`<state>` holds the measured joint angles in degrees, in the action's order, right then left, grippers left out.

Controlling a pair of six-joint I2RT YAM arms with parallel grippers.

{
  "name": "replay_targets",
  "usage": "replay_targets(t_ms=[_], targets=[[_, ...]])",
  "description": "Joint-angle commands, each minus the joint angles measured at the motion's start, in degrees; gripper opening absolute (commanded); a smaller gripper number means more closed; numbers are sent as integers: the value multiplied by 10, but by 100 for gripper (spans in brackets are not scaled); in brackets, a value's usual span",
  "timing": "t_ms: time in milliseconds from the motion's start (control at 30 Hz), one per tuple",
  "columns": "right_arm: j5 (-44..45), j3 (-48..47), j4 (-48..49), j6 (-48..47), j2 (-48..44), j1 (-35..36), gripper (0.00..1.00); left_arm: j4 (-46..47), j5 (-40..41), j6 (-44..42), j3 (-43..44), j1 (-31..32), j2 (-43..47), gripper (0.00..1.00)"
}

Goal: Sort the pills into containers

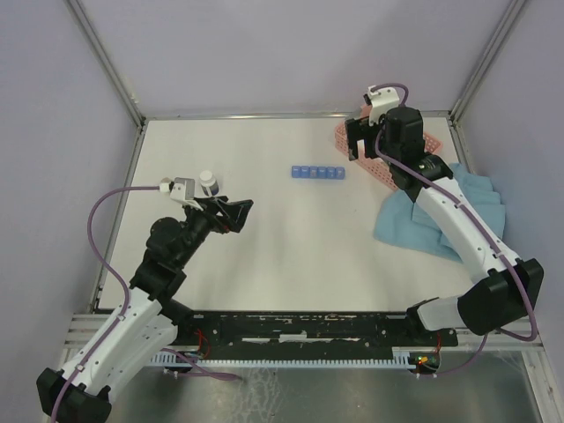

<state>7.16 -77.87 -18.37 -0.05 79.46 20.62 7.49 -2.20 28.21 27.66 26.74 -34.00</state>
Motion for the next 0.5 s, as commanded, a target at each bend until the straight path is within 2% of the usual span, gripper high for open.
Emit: replay_targets(t_ms=[0, 333, 400, 467], targets=[[-8, 6, 41, -5, -13, 2, 100, 36, -12, 16, 0, -2, -2, 99], [-72, 12, 42, -63, 25, 3, 100, 42, -11, 14, -6, -1, -4, 99], [-113, 8, 12, -134, 41, 3, 100, 47, -12, 15, -9, -2, -7, 99], [-196, -20, -82, -273, 77, 4, 100, 55, -14, 16, -12, -2, -15, 99]])
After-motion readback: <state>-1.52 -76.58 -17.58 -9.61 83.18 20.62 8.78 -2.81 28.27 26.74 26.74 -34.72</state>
